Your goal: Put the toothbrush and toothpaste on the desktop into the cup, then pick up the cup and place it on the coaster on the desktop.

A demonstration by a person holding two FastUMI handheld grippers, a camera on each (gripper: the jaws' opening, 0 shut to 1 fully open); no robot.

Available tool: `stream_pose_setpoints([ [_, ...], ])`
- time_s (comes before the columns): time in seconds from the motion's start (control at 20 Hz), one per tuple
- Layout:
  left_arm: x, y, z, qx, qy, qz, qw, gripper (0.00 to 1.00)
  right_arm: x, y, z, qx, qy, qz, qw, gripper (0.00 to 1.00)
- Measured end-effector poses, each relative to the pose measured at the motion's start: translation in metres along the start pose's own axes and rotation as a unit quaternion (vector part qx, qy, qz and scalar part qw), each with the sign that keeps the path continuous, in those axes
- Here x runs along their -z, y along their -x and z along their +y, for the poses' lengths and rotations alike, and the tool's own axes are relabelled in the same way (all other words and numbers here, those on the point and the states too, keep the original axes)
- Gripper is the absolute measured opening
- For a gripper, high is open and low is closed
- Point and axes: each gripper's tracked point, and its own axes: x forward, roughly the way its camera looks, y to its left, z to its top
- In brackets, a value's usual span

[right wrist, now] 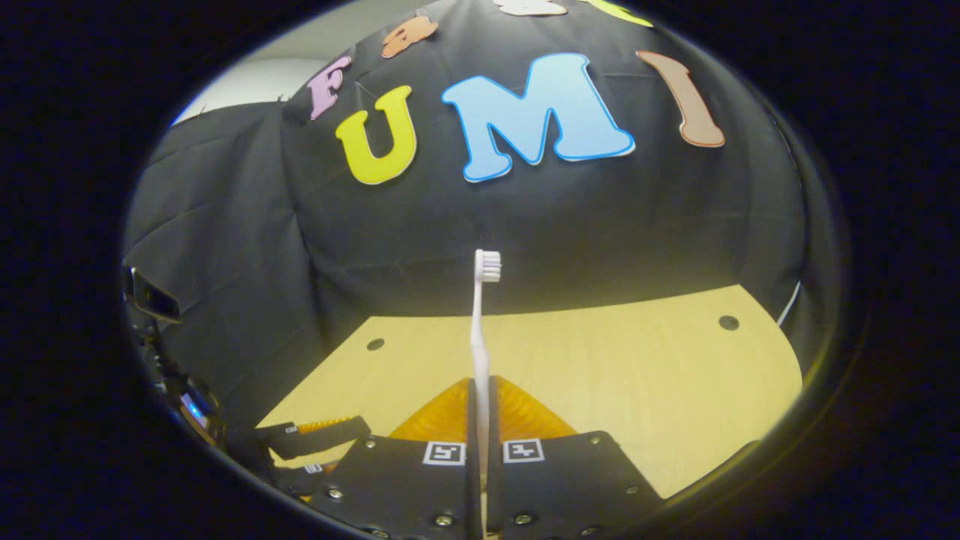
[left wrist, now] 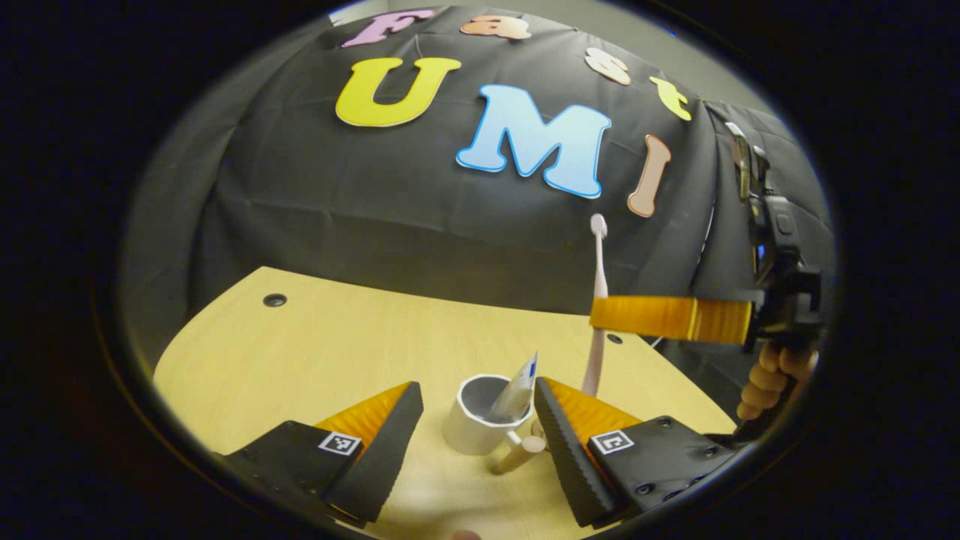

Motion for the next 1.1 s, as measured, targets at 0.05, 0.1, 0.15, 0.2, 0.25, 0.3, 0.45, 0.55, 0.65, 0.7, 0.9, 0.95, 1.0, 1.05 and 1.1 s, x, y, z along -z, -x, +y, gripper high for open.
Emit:
stream_pose_setpoints([
  [0.05, 0.003, 0.003, 0.002, -0.003, 0.001, 0.003, 1.000, 0.92, -0.011, -0.005, 0.003, -0.003, 0.015, -0.018, 1.000, 0.04],
  [0.1, 0.004, 0.006, 0.004, -0.007, 0.002, 0.005, 1.000, 0.95, -0.018, -0.010, 0.008, -0.008, 0.029, -0.034, 0.999, 0.04],
  [0.15, 0.006, 0.007, 0.007, -0.010, 0.005, 0.007, 1.000, 0.92, -0.025, -0.016, 0.014, -0.016, 0.038, -0.049, 0.998, 0.04],
  [0.2, 0.009, 0.010, 0.010, -0.013, 0.006, 0.008, 1.000, 0.95, -0.029, -0.021, 0.021, -0.025, 0.044, -0.059, 0.997, 0.04],
  [0.25, 0.011, 0.013, 0.012, -0.017, 0.008, 0.010, 1.000, 0.95, -0.031, -0.026, 0.027, -0.033, 0.048, -0.066, 0.996, 0.04],
  [0.3, 0.013, 0.014, 0.014, -0.021, 0.009, 0.013, 1.000, 0.95, -0.032, -0.030, 0.031, -0.038, 0.049, -0.072, 0.995, 0.04],
  [0.45, 0.024, 0.019, 0.019, -0.028, 0.020, 0.026, 0.999, 0.95, -0.024, -0.042, 0.047, -0.057, 0.053, -0.075, 0.994, 0.04],
  [0.55, 0.032, 0.021, 0.025, -0.034, 0.029, 0.033, 0.998, 0.92, -0.009, -0.050, 0.054, -0.067, 0.059, -0.059, 0.994, 0.04],
  [0.65, 0.040, 0.023, 0.031, -0.043, 0.033, 0.038, 0.998, 0.95, 0.005, -0.057, 0.058, -0.073, 0.063, -0.051, 0.994, 0.04],
  [0.7, 0.042, 0.024, 0.035, -0.046, 0.034, 0.040, 0.998, 0.95, 0.014, -0.060, 0.055, -0.070, 0.066, -0.044, 0.994, 0.04],
  [0.9, 0.049, 0.027, 0.045, -0.057, 0.036, 0.045, 0.997, 0.95, 0.042, -0.065, 0.049, -0.063, 0.061, -0.021, 0.996, 0.04],
  [0.95, 0.049, 0.027, 0.046, -0.059, 0.035, 0.046, 0.997, 0.95, 0.045, -0.065, 0.047, -0.061, 0.061, -0.017, 0.996, 0.04],
  [1.0, 0.049, 0.028, 0.046, -0.060, 0.035, 0.046, 0.997, 0.95, 0.048, -0.063, 0.046, -0.062, 0.059, -0.012, 0.996, 0.04],
  [1.05, 0.048, 0.028, 0.045, -0.061, 0.033, 0.047, 0.997, 0.95, 0.048, -0.058, 0.045, -0.063, 0.057, -0.008, 0.996, 0.04],
  [1.1, 0.048, 0.029, 0.043, -0.059, 0.031, 0.046, 0.997, 0.95, 0.051, -0.059, 0.044, -0.062, 0.056, -0.005, 0.997, 0.06],
])
